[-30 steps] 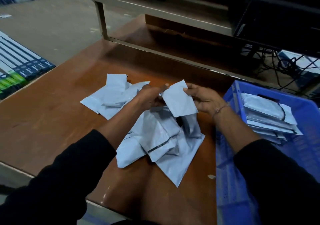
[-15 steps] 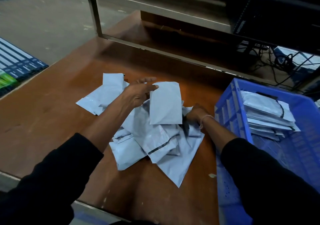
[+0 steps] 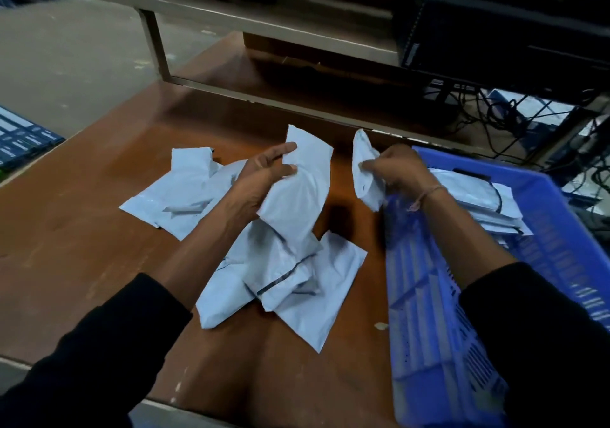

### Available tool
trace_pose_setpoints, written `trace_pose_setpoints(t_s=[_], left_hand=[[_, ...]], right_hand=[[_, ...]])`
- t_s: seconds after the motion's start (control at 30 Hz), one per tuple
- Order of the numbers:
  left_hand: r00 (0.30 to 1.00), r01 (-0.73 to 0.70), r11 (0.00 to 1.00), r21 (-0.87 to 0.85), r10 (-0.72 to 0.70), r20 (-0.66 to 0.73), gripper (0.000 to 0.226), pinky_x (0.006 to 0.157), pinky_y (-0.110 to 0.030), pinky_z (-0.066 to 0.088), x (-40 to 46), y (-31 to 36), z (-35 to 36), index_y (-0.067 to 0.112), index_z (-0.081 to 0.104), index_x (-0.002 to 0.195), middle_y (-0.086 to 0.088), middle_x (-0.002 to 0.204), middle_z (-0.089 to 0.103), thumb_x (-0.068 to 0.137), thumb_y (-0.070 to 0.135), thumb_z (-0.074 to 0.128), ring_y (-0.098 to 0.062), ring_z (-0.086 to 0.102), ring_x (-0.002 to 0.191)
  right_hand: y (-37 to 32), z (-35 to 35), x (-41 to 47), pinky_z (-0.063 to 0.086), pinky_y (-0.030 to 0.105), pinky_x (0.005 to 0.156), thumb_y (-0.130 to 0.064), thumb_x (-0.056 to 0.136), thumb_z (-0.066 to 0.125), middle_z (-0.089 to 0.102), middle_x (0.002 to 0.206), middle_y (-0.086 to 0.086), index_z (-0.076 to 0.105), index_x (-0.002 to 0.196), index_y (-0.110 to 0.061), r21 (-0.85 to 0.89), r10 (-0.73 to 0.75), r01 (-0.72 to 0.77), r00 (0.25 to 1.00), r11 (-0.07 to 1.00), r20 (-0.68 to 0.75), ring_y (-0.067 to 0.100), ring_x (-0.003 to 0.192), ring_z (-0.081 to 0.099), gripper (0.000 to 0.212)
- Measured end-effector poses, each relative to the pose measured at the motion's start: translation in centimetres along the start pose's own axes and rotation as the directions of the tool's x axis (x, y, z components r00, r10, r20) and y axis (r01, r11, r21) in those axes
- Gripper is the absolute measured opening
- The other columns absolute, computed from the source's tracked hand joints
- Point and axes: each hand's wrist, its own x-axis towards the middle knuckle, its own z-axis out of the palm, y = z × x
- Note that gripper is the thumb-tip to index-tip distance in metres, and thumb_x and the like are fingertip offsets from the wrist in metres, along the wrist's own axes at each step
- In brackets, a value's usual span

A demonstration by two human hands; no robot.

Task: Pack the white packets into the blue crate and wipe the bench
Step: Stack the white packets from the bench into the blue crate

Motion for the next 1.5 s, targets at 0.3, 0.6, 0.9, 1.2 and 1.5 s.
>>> trace_pose_setpoints(t_s=[0.3,0.6,0.9,1.2,1.5], left_hand=[[0.999,-0.052,0.972,-0.229,0.054,0.004,0.044,0.074,-0.031,0.061,-0.3,0.9,9.7,0.006,0.055,0.140,-0.017,0.129,0.064,0.097,-0.004,0.061,-0.022,0.074,0.093],[0.971,-0.239,0.969,-0.067,0.237,-0.037,0.071,0.091,-0.036,0.060,-1.0,2.8,16.3,0.018,0.059,0.138,0.000,0.140,0.062,0.076,0.034,0.090,-0.016,0.066,0.123],[0.902,-0.410,0.893,0.187,0.365,0.231,0.083,0.099,-0.041,0.058,0.0,5.7,25.0,0.024,0.055,0.142,0.006,0.144,0.055,0.069,0.033,0.095,-0.014,0.060,0.129],[0.769,-0.541,0.778,0.319,0.306,0.561,0.079,0.109,-0.046,0.051,1.4,4.1,31.6,0.026,0.052,0.145,0.010,0.148,0.052,0.076,0.028,0.091,-0.009,0.054,0.134],[0.589,-0.618,0.625,0.478,-0.035,0.807,0.077,0.116,-0.038,0.042,1.8,3.1,33.4,0.030,0.051,0.148,0.019,0.153,0.046,0.080,0.028,0.088,0.001,0.041,0.142]], right_hand=[[1.7,-2.8,-4.2,0.049,0.029,0.056,-0.053,0.067,0.085,0.062,0.094,-0.002,0.059,0.114,-0.022,0.210,-0.188,0.180,0.982,0.961,0.021,0.017,0.083,0.064,0.062],[5.5,-8.2,-6.4,0.060,0.032,0.068,-0.022,0.100,0.058,0.068,0.106,0.007,0.064,0.125,-0.015,0.414,-0.304,0.284,0.952,0.865,-0.019,0.024,0.090,0.069,0.027],[9.3,-16.5,-9.0,0.063,0.042,0.069,-0.008,0.087,0.077,0.066,0.103,0.018,0.043,0.125,-0.008,0.654,-0.143,0.172,0.985,0.737,-0.098,0.031,0.087,0.074,0.051],[15.8,-22.8,-11.1,0.058,0.046,0.087,-0.015,0.071,0.091,0.059,0.113,0.000,0.038,0.138,-0.011,0.477,0.003,0.085,0.983,0.875,-0.182,0.022,0.096,0.068,0.086],[21.3,-25.1,-8.9,0.060,0.030,0.083,-0.011,0.062,0.095,0.074,0.113,0.006,0.032,0.148,-0.012,0.377,-0.048,0.006,0.994,0.926,0.103,0.013,0.100,0.073,0.107]])
